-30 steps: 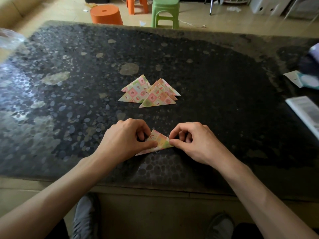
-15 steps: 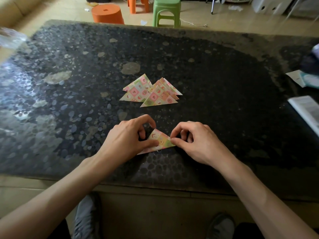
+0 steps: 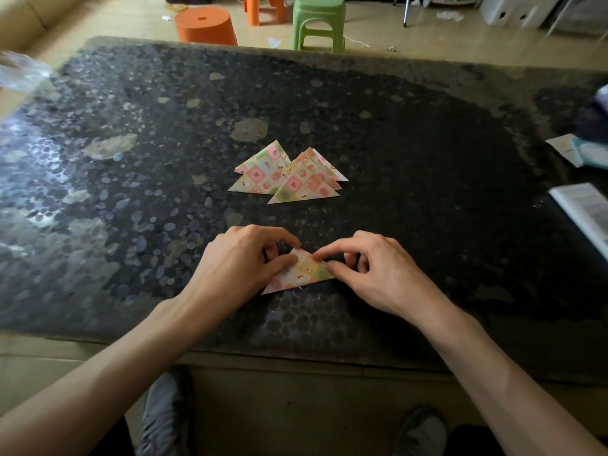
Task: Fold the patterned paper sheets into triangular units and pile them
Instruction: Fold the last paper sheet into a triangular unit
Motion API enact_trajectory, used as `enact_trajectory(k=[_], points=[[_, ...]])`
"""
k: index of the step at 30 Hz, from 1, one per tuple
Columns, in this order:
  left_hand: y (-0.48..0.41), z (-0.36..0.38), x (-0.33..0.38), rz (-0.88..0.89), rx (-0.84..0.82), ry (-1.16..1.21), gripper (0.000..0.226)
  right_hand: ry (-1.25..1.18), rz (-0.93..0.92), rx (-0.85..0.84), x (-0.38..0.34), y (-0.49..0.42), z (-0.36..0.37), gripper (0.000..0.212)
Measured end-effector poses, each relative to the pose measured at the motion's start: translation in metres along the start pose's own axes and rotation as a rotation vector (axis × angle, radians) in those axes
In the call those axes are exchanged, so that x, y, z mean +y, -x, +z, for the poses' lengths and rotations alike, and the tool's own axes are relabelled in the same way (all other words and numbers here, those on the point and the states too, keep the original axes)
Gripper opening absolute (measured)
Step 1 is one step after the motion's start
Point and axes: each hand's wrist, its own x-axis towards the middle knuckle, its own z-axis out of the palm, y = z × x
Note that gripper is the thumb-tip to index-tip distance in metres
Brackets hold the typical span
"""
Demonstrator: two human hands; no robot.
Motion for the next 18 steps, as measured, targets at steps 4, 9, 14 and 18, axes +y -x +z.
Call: enact_trajectory(k=[4,9,14,18], points=[[0.0001,0.0021,-0.0009,-0.012,0.024,0.039,0.024,0.023,-0.014,0.014,-0.0001,0.0001,0.0006,0.022],[-0.0030,0.0028,-0.0039,-0.029,-0.003,0.076,0.016,0.048,-0.032,0.059,0.0000,0.0014,0.0046,0.022],[-0.0036,0.0031,-0.0038,-0.025,0.010,0.079,0.011,0.040,-0.027,0.091,0.0010,0.0008,0.0061,0.020],[-0.0028,0.0027,-0.0037,-0.018,0.009,0.091,0.017,0.037,-0.030,0.099,0.0010,0.0008,0.0065,0.019]])
